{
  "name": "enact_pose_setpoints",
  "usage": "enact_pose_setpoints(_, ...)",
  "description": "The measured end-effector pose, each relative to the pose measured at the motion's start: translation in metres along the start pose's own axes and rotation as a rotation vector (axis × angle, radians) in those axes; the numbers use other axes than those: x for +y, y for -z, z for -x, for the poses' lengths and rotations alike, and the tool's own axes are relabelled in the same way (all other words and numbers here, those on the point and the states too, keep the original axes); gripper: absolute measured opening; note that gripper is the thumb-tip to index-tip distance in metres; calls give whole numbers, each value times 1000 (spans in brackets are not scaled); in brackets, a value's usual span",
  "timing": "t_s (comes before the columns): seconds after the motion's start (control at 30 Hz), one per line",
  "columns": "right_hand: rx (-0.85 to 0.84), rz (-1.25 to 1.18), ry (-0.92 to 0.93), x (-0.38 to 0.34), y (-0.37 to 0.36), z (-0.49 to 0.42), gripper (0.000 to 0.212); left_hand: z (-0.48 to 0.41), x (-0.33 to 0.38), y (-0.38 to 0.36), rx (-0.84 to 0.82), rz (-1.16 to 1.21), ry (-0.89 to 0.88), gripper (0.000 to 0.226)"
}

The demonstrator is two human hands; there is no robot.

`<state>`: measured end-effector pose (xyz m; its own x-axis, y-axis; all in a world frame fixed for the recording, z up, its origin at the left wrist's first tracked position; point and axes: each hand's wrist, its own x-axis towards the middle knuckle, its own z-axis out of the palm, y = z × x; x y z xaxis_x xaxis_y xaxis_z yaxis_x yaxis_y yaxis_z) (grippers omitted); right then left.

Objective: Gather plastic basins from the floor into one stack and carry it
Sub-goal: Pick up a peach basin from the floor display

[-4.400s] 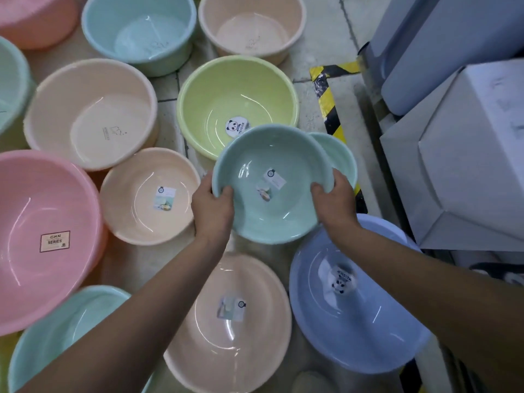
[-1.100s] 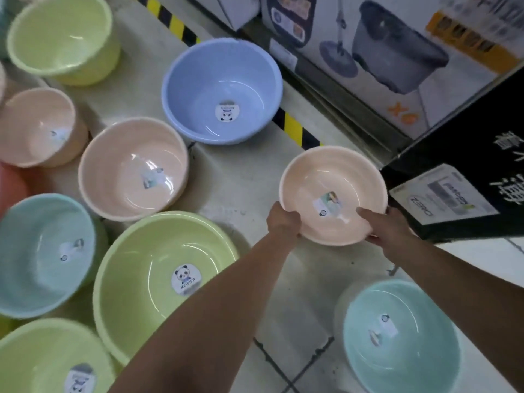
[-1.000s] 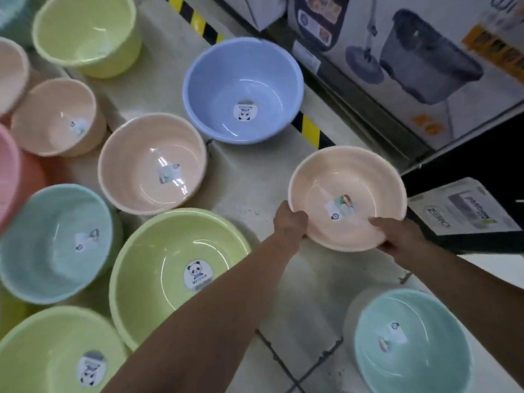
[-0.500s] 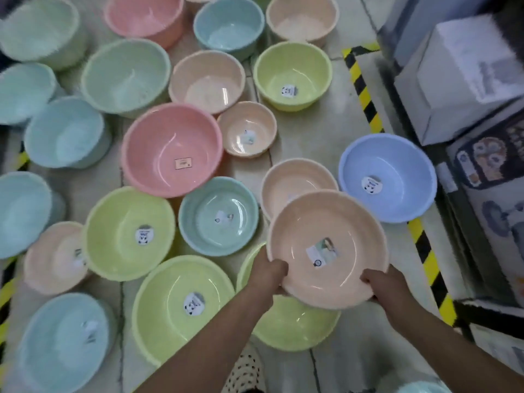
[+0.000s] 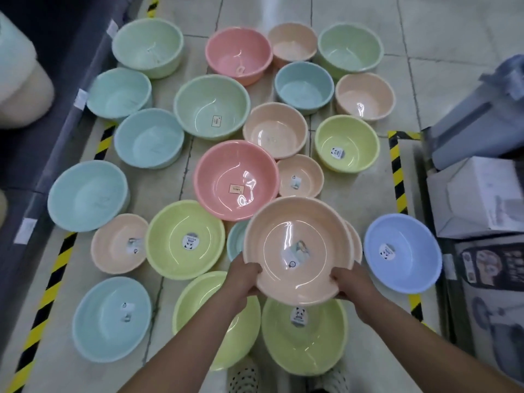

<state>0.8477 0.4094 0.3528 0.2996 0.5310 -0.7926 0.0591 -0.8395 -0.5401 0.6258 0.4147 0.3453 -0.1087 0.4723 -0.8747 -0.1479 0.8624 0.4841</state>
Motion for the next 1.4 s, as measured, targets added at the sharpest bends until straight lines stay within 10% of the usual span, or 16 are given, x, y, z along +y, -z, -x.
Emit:
enact_pose_setpoints(0.53,-91,-29,29,-142,31,-198,21,-127,120,-124,86,150,-62,36)
enact_pose_setpoints(0.97,-218,98,92,-101,-2,-454,35,-357,84,-209,248,65,-125,41)
enact_pose_setpoints(1.4,-26,317,183,-59,3,-487,43,-449,11,-214,359,-104,-162,62)
